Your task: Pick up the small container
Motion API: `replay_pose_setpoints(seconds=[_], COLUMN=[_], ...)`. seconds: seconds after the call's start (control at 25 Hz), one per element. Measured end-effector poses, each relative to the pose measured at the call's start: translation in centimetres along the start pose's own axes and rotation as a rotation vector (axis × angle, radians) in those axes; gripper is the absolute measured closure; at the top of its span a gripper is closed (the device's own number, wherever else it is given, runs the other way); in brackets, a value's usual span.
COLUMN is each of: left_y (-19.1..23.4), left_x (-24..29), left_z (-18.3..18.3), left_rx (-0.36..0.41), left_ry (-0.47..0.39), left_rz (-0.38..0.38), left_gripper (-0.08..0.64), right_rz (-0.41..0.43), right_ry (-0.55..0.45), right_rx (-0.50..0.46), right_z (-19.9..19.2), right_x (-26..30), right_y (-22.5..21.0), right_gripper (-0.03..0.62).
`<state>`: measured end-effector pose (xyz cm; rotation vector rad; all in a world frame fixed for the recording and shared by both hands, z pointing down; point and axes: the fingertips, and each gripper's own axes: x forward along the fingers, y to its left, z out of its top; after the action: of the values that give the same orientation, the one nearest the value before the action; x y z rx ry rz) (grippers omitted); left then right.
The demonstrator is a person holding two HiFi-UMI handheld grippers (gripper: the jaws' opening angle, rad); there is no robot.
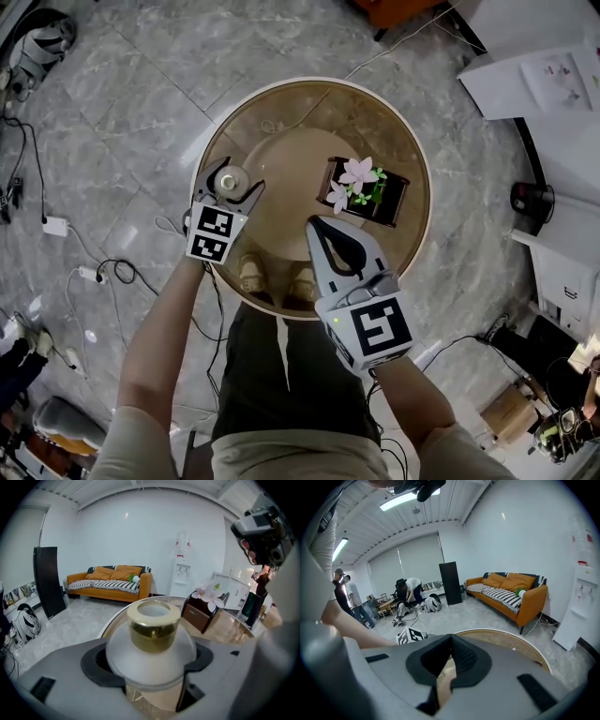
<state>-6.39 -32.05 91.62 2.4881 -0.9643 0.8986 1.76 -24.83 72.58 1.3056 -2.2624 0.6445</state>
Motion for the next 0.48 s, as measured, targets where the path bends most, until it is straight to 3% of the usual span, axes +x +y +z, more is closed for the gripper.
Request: replay_pose_setpoints(seconds=[0.2,0.48], left_y=[-1.0,-2.6], left_x=[-4.5,-13.1], left_z=[4.9,15.1], left_rx=[0.044,0.076], left_ry=[-0.015,-0.074], left_rz=[-0.020,-0.032], left_gripper=[0.224,0.224], right_rz=[-0.020,-0.050], right_ry=[-0.035,-0.110], right_rx=[-0.014,-0.027], right_z=[4.0,11.3], right_x=[-3.4,-10.6], right_y=[0.1,1.0], right_gripper=[0.597,0.597])
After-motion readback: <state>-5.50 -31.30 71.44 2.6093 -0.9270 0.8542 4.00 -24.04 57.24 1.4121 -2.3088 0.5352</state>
